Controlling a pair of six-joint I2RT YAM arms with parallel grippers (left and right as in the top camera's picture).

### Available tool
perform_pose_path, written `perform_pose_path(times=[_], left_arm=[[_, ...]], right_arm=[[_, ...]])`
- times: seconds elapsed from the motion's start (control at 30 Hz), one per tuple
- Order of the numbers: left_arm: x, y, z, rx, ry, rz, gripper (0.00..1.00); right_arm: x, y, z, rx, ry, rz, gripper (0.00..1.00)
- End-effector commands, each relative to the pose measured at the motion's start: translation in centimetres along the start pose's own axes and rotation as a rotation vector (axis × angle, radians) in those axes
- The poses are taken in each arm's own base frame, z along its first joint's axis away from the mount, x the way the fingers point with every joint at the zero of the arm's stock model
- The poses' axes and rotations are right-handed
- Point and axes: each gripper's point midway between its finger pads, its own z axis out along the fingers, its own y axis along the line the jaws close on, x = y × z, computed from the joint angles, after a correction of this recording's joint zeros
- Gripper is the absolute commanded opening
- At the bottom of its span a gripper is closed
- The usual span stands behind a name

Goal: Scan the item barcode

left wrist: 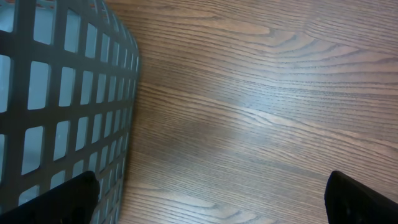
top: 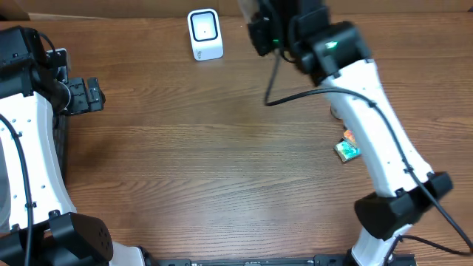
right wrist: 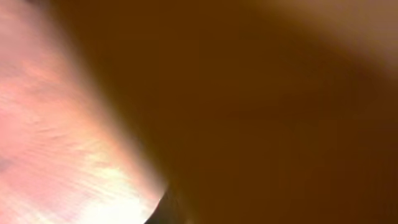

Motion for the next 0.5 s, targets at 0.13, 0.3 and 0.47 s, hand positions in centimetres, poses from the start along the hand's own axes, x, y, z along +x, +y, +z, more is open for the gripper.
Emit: perform_pose_path(times=[0.13,0.3,0.47], left_arm=[[-0.4,0.1,-0.5,-0.011,-0.019,0.024,0.99],[-0.4,0.1,-0.5,-0.011,-0.019,0.024,1.00],[-0.4,0.1,-0.5,-0.011,-0.019,0.024,1.00]], right_arm=[[2.1,-2.5,8.3,0.452,0.091,-0.299,0.04],[4.3,-1.3,13.2,0.524,0.146,-0.476,0.04],[7.0,-0.1,17.2,0.522,0.175,-0.531,0.04]])
